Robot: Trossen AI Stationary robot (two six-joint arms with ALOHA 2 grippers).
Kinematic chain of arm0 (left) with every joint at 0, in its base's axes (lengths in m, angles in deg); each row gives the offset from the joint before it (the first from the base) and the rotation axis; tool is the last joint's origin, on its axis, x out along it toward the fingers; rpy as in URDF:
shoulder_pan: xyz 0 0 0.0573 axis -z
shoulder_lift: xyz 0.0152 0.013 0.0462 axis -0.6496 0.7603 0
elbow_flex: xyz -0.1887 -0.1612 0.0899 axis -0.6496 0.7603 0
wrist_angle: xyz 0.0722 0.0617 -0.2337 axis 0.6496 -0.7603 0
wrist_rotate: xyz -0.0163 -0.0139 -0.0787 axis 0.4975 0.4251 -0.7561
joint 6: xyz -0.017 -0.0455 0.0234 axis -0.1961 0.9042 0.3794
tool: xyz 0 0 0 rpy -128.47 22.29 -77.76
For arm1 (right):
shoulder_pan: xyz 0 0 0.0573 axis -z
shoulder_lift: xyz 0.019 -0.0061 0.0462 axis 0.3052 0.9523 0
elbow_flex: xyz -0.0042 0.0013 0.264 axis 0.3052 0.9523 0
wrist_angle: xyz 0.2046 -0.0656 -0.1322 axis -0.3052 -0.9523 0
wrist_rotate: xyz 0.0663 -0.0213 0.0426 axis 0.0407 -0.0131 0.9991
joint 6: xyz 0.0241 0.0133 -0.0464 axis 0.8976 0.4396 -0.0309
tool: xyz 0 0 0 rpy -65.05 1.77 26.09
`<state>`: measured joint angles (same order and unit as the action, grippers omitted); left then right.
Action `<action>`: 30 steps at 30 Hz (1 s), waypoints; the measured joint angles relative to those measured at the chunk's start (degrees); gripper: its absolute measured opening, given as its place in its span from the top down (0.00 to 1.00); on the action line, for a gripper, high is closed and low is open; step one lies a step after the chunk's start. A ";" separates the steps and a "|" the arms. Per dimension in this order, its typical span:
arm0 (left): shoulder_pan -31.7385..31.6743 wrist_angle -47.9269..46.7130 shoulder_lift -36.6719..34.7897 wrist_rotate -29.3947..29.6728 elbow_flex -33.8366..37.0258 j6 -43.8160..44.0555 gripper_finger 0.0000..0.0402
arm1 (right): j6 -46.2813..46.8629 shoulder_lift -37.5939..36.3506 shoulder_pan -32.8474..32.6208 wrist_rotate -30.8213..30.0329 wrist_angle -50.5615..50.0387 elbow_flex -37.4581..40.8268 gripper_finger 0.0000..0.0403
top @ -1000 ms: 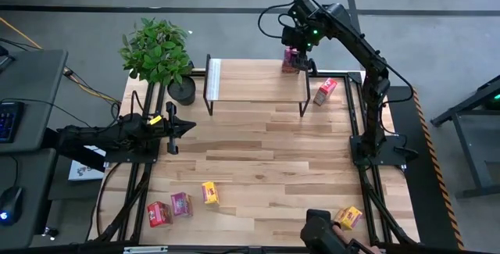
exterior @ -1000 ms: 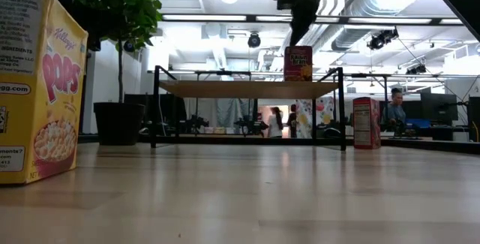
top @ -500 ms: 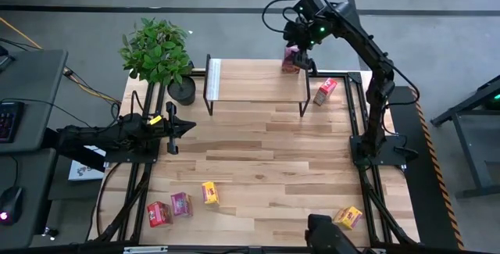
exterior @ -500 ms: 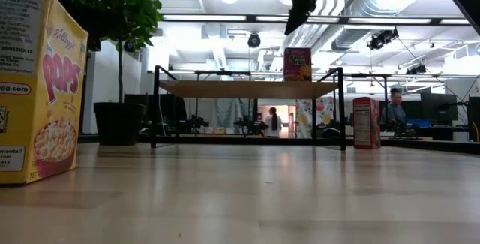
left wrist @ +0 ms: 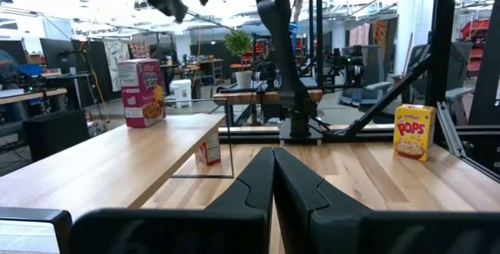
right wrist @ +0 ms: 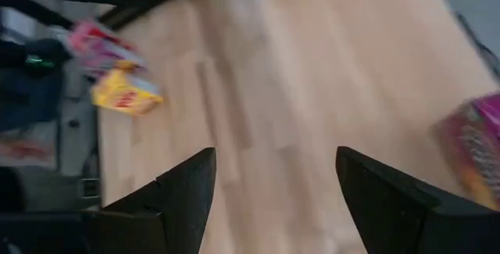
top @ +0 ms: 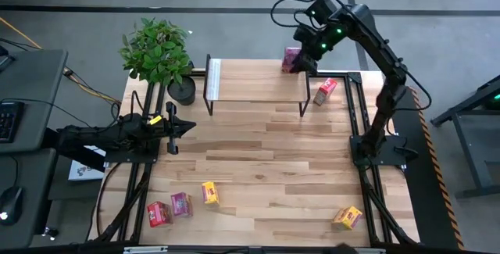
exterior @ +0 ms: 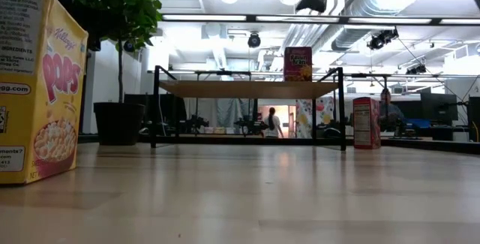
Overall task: Stack cereal on shelf
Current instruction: Put the top red cereal box on the shelf
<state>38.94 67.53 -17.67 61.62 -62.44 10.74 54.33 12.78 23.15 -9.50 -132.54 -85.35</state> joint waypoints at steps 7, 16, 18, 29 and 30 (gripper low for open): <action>0.00 0.00 0.00 -0.01 -0.01 0.01 1.00 | 4.44 -14.55 -4.98 -3.19 -0.05 21.98 0.36; 0.00 0.00 0.00 0.00 -0.01 0.00 1.00 | 45.52 -41.13 -7.51 -27.23 17.59 57.32 0.36; 0.00 0.00 0.00 0.00 0.01 -0.01 1.00 | 59.97 -45.54 -7.49 -33.96 23.46 63.50 0.36; 0.01 0.02 0.00 0.00 0.01 -0.01 1.00 | 93.97 -47.74 -3.08 -53.85 50.93 87.41 0.36; -0.01 0.00 0.00 0.00 -0.01 0.01 1.00 | 94.22 -47.20 -2.42 -53.86 54.25 88.56 0.36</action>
<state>38.93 67.53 -17.67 61.62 -62.45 10.75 148.55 -34.42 20.73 -63.37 -78.29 3.21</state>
